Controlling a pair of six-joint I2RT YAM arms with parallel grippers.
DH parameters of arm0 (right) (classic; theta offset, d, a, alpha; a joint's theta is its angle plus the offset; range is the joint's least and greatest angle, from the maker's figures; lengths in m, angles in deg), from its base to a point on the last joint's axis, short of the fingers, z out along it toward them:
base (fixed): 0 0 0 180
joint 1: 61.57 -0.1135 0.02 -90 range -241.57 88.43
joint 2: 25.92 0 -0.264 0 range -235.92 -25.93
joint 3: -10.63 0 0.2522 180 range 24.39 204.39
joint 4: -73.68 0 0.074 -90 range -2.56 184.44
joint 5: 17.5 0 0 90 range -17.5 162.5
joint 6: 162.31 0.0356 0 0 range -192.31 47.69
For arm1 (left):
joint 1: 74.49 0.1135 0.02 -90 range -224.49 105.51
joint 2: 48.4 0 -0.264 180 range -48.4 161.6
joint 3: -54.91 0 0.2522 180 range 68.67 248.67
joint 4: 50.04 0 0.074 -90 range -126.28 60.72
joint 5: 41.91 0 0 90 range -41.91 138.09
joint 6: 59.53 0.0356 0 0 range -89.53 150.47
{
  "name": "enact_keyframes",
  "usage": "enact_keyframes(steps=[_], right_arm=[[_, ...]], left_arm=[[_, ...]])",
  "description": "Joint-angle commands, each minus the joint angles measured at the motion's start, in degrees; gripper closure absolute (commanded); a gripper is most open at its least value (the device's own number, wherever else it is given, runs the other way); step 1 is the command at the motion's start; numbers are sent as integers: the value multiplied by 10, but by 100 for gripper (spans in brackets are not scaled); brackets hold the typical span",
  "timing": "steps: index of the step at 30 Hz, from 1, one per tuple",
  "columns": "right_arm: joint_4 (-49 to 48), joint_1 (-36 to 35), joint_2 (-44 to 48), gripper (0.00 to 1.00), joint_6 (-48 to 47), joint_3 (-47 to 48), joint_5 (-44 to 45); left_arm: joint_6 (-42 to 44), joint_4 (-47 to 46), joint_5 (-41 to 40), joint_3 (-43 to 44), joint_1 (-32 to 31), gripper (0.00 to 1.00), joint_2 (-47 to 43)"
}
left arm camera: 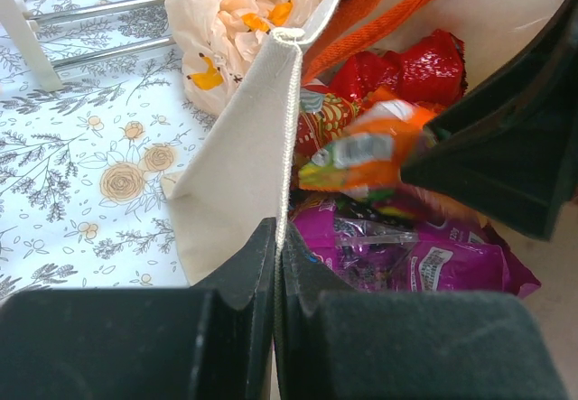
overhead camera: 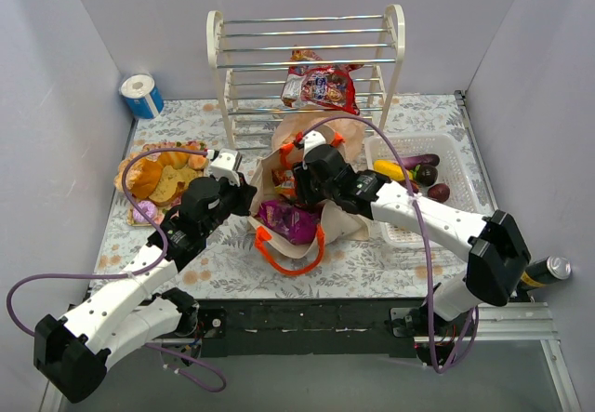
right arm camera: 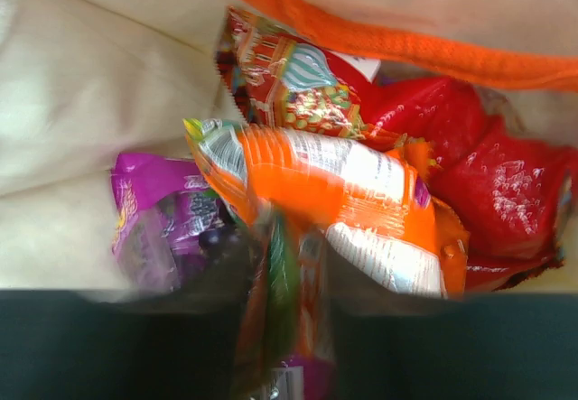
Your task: Place the mixed food into the grocery bags and tie them
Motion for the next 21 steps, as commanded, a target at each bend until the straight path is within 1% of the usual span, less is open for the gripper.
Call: enact_keyframes(steps=[1, 3, 7, 11, 13, 17, 19, 20, 21], right_arm=[[71, 2, 30, 35, -23, 47, -24], [74, 1, 54, 22, -22, 61, -64], [92, 2, 126, 21, -5, 65, -78], [136, 2, 182, 22, 4, 68, -24], [152, 2, 212, 20, 8, 62, 3], [174, 7, 238, 15, 7, 38, 75], [161, 37, 240, 14, 9, 24, 47], [147, 53, 241, 15, 10, 0, -13], [106, 85, 243, 17, 11, -11, -48]], left_arm=[[11, 13, -33, 0, 4, 100, 0], [9, 13, -32, 0, 4, 100, 1], [8, 14, -29, 1, 4, 100, 3], [6, 14, -25, 1, 4, 100, 4], [5, 14, -25, 1, 4, 100, 4], [4, 13, -20, 2, 4, 100, 6], [4, 12, -19, 3, 4, 100, 7], [4, 14, -18, 3, 4, 100, 6], [4, 13, -16, 3, 4, 100, 6]])
